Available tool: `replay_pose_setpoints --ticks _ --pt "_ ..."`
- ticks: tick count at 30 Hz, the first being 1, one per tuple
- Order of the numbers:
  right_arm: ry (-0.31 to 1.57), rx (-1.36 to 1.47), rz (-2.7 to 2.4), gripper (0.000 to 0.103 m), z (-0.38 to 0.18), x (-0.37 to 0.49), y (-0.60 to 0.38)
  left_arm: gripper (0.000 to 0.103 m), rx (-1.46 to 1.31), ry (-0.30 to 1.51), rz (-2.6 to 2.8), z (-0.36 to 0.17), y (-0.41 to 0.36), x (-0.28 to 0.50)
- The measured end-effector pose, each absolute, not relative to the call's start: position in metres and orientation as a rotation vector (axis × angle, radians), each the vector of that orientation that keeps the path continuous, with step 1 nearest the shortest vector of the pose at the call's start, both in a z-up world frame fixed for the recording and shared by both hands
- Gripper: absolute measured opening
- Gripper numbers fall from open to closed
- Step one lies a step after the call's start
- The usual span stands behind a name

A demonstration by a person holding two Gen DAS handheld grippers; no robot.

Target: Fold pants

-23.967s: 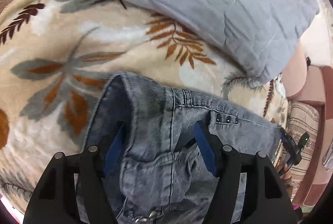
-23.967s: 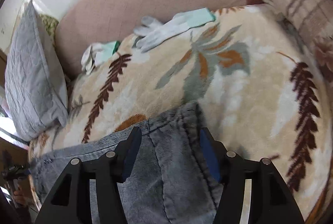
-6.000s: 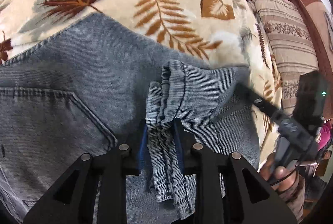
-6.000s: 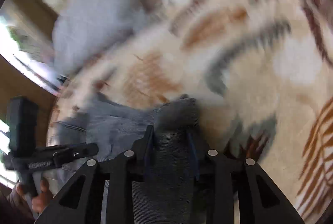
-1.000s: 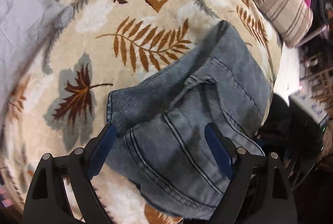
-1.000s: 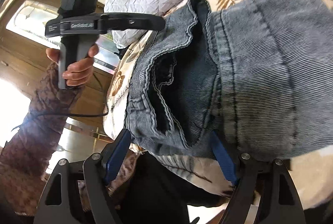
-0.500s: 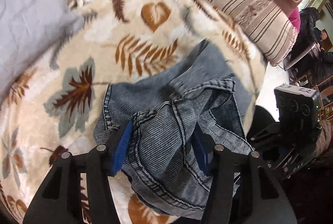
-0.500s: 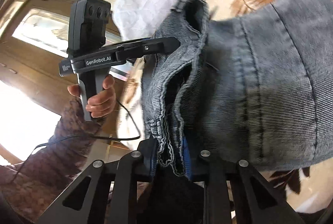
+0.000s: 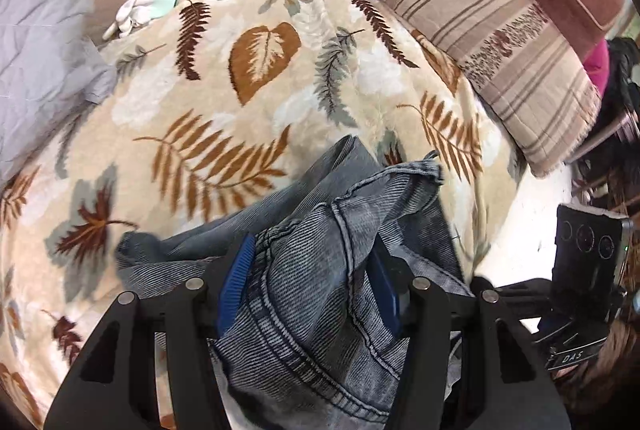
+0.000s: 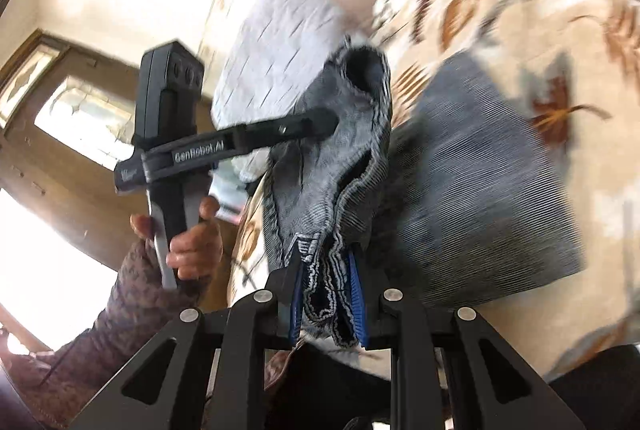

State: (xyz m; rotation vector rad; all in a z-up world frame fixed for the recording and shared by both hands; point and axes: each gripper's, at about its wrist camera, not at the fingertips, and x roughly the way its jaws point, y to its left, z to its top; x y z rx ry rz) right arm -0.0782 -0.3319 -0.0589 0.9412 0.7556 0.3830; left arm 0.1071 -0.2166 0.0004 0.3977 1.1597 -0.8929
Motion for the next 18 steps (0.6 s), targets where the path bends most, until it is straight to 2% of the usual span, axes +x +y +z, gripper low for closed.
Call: replay_pose_setpoints --ticks 4,8,11,13,18 --pt "0.85 0.96 0.25 0.023 -0.099 -0.068 -0.354 0.056 0.466 1.193 -0.772 -0.036 -0.239 0.11" --pt "0.863 1.033 0.249 0.025 -0.119 -0.069 -0.367 0.06 0.498 1.165 -0.719 -0.036 -0.247 0.104" --pt "0.863 1.02 0.263 0.035 -0.117 -0.067 -0.371 0.061 0.534 1.156 -0.701 -0.028 -0.248 0.1" --pt "0.853 1.031 0.278 0.05 -0.116 -0.068 -0.37 0.061 0.539 1.136 -0.689 -0.021 -0.245 0.097" --pt "0.858 1.034 0.29 0.067 -0.106 -0.082 -0.369 0.061 0.559 1.087 -0.677 -0.011 -0.242 0.091"
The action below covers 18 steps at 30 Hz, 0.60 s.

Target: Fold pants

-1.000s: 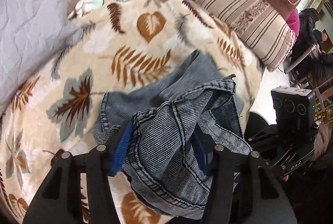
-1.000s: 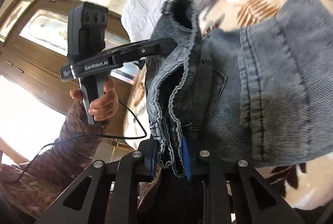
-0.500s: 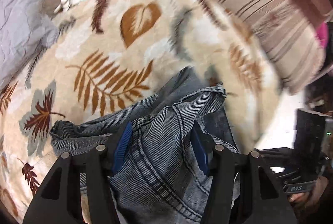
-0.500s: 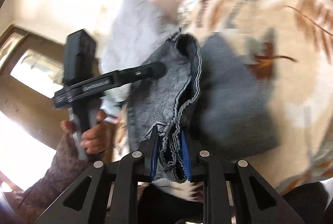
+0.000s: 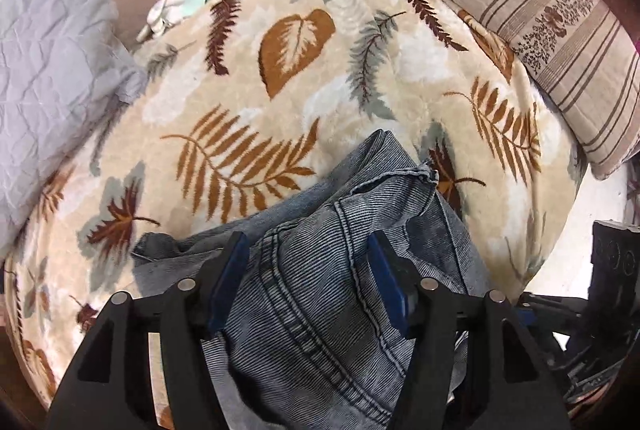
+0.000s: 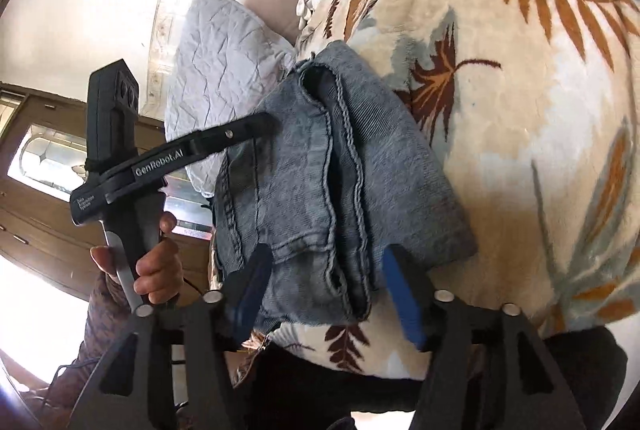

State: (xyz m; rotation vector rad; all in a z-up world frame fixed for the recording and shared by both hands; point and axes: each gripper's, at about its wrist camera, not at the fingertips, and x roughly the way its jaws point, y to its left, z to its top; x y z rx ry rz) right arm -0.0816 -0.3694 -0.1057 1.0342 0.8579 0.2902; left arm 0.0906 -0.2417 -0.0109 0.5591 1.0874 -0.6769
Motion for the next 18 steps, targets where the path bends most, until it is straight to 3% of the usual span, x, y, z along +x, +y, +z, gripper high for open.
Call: replay_pose_setpoints --ticks 11,12,14,15,18 --pt "0.875 1.04 0.309 0.072 -0.105 -0.083 -0.35 0.064 0.601 1.104 -0.668 -0.015 -0.245 0.09" --pt "0.879 1.027 0.308 0.068 -0.103 -0.083 -0.346 0.064 0.594 1.143 -0.679 -0.021 -0.244 0.091" --pt "0.879 0.985 0.34 0.032 -0.096 -0.078 -0.337 0.062 0.571 1.174 -0.688 -0.026 -0.24 0.089" --pt "0.877 0.97 0.368 0.02 -0.092 -0.077 -0.335 0.058 0.563 1.165 -0.691 -0.024 -0.238 0.087" --pt "0.795 0.954 0.386 0.018 -0.067 -0.082 -0.346 0.05 0.445 1.203 -0.726 -0.008 -0.231 0.087"
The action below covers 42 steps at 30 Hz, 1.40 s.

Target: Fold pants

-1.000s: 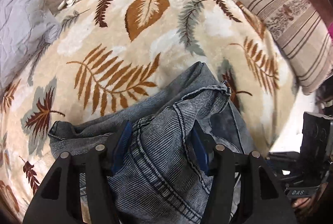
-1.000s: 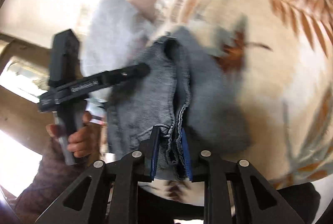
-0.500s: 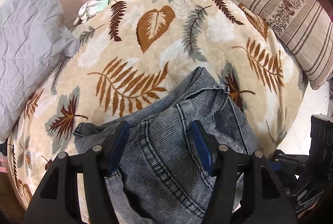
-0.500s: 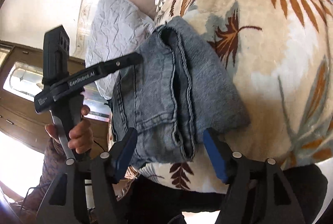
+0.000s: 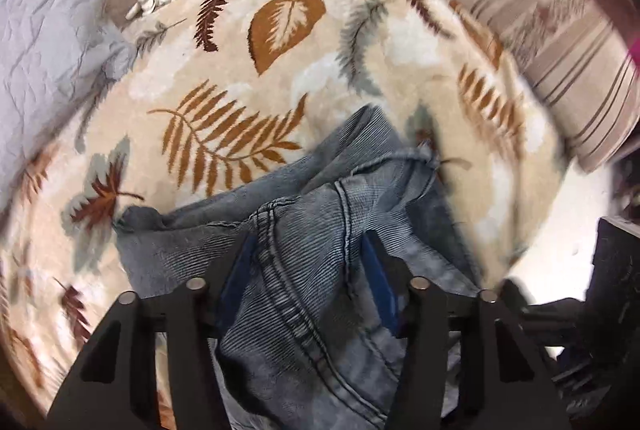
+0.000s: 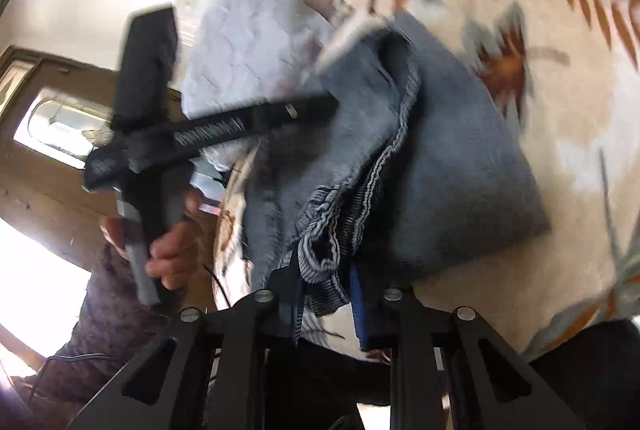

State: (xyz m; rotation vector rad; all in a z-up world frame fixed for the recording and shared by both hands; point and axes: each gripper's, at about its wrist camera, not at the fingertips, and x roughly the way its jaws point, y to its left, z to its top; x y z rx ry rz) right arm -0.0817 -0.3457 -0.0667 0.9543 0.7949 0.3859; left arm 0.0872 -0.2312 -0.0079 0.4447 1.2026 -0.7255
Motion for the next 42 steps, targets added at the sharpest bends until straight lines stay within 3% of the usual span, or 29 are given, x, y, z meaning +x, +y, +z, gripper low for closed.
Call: replay_pose_setpoints --ticks 4,8,10,11,13,14,22,25,26,27,28,29,30,36,38,40,42 --pt "0.727 0.904 0.295 0.008 -0.052 -0.085 -0.381 0.05 0.31 1.211 -0.71 0.002 -0.237 0.097" --pt "0.89 0.926 0.125 0.013 -0.095 -0.078 -0.416 0.049 0.232 1.274 -0.596 -0.021 -0.234 0.113" --pt "0.843 0.99 0.164 0.016 -0.095 -0.083 -0.427 0.049 0.147 1.273 -0.612 -0.013 -0.222 0.116" --pt "0.792 1.019 0.204 0.022 -0.089 -0.085 -0.43 0.049 0.113 1.273 -0.628 -0.007 -0.217 0.118" --pt "0.773 1.008 0.248 0.072 -0.08 -0.08 -0.426 0.052 0.139 1.286 -0.672 0.003 -0.218 0.12" --pt "0.797 0.983 0.241 0.075 -0.078 -0.076 -0.42 0.054 0.176 1.292 -0.687 0.005 -0.22 0.119" --pt "0.969 1.011 0.284 0.075 -0.108 -0.091 -0.363 0.064 0.623 1.227 -0.786 -0.012 -0.268 0.106" --pt "0.954 1.07 0.308 0.07 -0.12 -0.099 -0.352 0.069 0.71 1.308 -0.868 -0.035 -0.278 0.102" --pt "0.935 1.096 0.323 0.06 -0.125 -0.099 -0.351 0.068 0.742 1.308 -0.886 -0.041 -0.278 0.096" --pt "0.933 1.109 0.331 0.016 -0.126 -0.099 -0.352 0.06 0.769 1.26 -0.897 -0.04 -0.276 0.091" --pt "0.929 1.112 0.337 0.009 -0.125 -0.098 -0.353 0.036 0.784 1.214 -0.922 -0.036 -0.272 0.084" --pt "0.905 1.104 0.335 0.009 -0.117 -0.099 -0.356 0.022 0.767 1.206 -0.948 -0.03 -0.267 0.08" --pt "0.868 1.096 0.344 0.009 -0.105 -0.099 -0.361 0.02 0.729 1.212 -0.966 -0.021 -0.262 0.079" --pt "0.749 0.98 0.306 0.009 -0.063 -0.085 -0.395 0.019 0.506 1.118 -1.022 0.026 -0.272 0.085" --pt "0.802 0.952 0.239 0.009 -0.081 -0.076 -0.399 0.019 0.528 1.11 -0.924 0.01 -0.287 0.089" --pt "0.908 0.971 0.183 0.019 -0.111 -0.076 -0.403 0.019 0.577 1.183 -0.832 -0.021 -0.293 0.096" --pt "0.933 1.017 0.196 0.019 -0.124 -0.086 -0.406 0.019 0.547 1.199 -0.805 -0.029 -0.284 0.097"
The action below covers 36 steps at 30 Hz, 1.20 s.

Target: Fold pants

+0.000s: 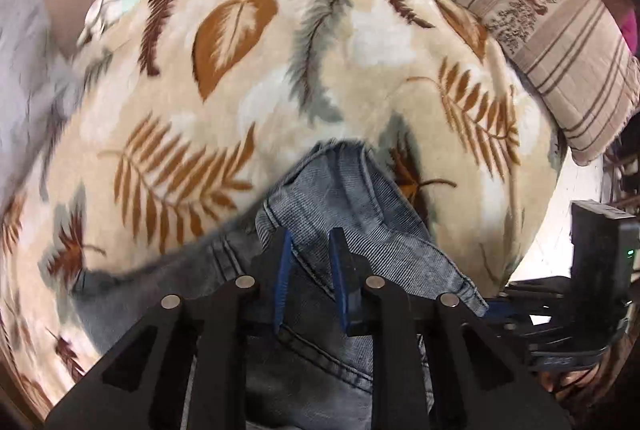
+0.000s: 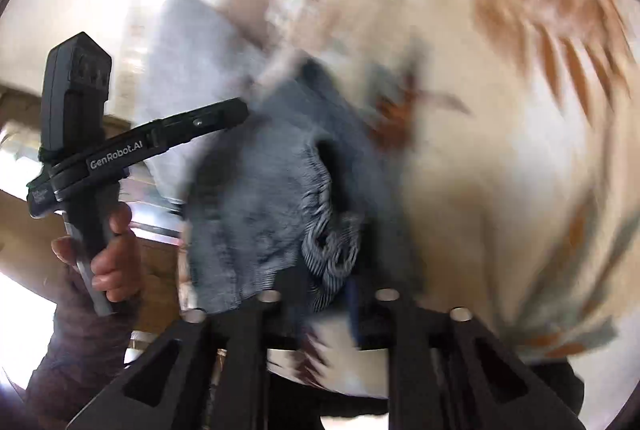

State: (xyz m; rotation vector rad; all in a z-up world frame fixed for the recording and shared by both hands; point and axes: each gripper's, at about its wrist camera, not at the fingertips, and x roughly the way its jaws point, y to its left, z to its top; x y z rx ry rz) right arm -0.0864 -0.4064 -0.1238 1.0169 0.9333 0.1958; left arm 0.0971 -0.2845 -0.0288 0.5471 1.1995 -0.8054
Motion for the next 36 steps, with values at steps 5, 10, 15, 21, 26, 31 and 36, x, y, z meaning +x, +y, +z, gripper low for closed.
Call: replay_pose_setpoints --ticks 5,10,15,21,26,31,36 --pt "0.805 0.954 0.194 0.049 -0.077 -0.093 -0.429 0.025 0.261 1.202 -0.793 0.021 -0.232 0.106" --pt "0.791 0.854 0.211 0.073 -0.055 -0.026 -0.428 0.074 0.125 1.135 -0.611 0.04 -0.151 0.113" --pt "0.846 0.77 0.135 0.07 -0.073 0.032 -0.409 0.073 -0.045 1.302 -0.592 -0.012 -0.095 0.113" --pt "0.829 0.553 0.134 0.007 -0.045 0.042 -0.398 0.052 -0.057 1.284 -0.575 -0.032 -0.108 0.102" --pt "0.991 0.478 0.059 0.02 -0.08 0.07 -0.403 0.052 0.019 1.319 -0.466 -0.062 -0.136 0.109" --pt "0.847 0.53 0.127 0.031 -0.034 0.049 -0.41 0.052 -0.072 1.261 -0.5 -0.025 -0.113 0.097" --pt "0.843 0.457 0.283 0.071 -0.028 0.032 -0.366 0.062 -0.067 1.217 -0.509 -0.029 -0.11 0.07"
